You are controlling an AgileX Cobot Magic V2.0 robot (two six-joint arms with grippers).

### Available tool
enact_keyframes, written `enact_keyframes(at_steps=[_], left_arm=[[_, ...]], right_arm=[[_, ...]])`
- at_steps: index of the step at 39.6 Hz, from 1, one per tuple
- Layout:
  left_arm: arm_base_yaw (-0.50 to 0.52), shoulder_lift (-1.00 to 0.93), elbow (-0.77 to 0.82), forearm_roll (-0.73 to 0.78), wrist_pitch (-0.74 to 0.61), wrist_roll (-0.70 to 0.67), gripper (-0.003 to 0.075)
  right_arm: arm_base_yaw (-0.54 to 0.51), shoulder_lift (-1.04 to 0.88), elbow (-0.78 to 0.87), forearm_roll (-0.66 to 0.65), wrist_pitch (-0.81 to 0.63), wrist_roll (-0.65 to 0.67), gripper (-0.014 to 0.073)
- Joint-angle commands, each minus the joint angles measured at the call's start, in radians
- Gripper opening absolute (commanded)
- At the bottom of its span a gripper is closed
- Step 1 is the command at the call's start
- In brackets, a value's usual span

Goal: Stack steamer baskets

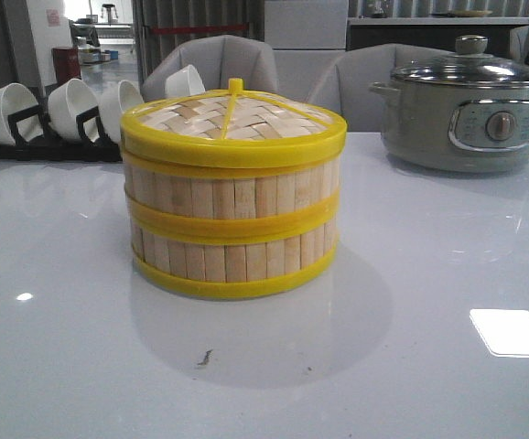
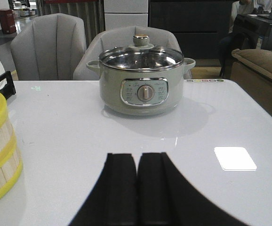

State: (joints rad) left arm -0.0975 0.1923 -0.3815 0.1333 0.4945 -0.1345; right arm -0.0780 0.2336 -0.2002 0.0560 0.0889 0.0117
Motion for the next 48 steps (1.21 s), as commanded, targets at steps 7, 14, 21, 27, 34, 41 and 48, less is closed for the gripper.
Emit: enact_keyframes(at_steps=[7, 14, 21, 27, 34, 41, 48], left_arm=[[0.000, 0.009, -0.028, 0.001, -0.076, -0.012, 0.0087], [0.000, 0.009, -0.028, 0.001, -0.076, -0.012, 0.0087], [0.000, 0.009, -0.028, 0.001, -0.076, -0.012, 0.0087], [0.000, 0.009, -0.028, 0.001, -0.076, -0.012, 0.0087], [0.000, 0.009, -0.028, 0.001, -0.076, -0.012, 0.0087], [0.000, 0.007, -0.027, 0.013, -0.076, -0.012, 0.0087], [0.002, 0.007, 0.032, -0.002, -0.240, -0.013, 0.0087]], right_arm=[[-0.007, 0.010, -0.029, 0.000, -0.077, -0.012, 0.0056], [-0.007, 0.010, -0.029, 0.000, -0.077, -0.012, 0.0056], [-0.007, 0.010, -0.029, 0.000, -0.077, -0.012, 0.0056], [-0.007, 0.010, -0.029, 0.000, -0.077, -0.012, 0.0056], [-0.007, 0.010, -0.029, 0.000, -0.077, -0.012, 0.0056], [-0.007, 0.010, -0.029, 0.000, -0.077, -0.012, 0.0056], [-0.007, 0.010, -0.029, 0.000, -0.077, -0.012, 0.0056]])
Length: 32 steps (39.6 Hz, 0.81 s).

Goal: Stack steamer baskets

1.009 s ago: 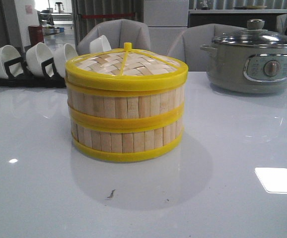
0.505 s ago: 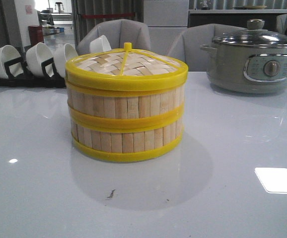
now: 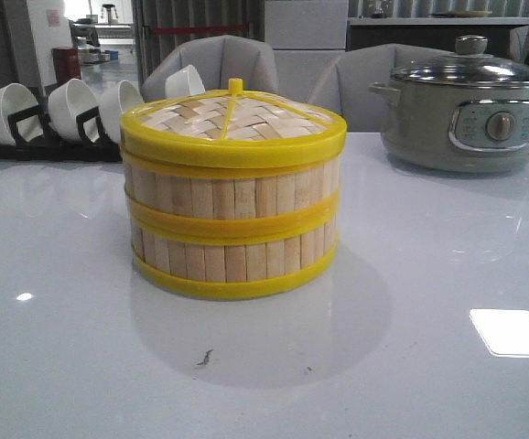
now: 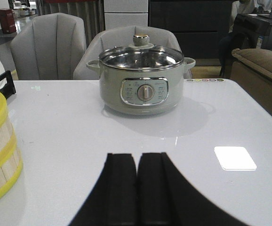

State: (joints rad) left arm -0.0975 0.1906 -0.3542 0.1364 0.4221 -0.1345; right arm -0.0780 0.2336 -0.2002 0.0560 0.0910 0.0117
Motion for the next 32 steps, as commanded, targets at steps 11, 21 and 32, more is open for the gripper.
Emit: enact_keyframes(at_steps=[11, 21, 32], left_arm=[[0.002, -0.091, 0.210, -0.017, -0.331, -0.017, 0.0087], [0.002, -0.211, 0.310, -0.019, -0.352, -0.017, 0.0087], [0.002, -0.209, 0.362, -0.032, -0.391, -0.017, 0.0087]], right_arm=[[-0.007, 0.010, -0.029, 0.000, -0.079, -0.012, 0.0056], [-0.007, 0.010, -0.029, 0.000, -0.079, -0.012, 0.0056], [-0.007, 0.010, -0.029, 0.000, -0.079, -0.012, 0.0056]])
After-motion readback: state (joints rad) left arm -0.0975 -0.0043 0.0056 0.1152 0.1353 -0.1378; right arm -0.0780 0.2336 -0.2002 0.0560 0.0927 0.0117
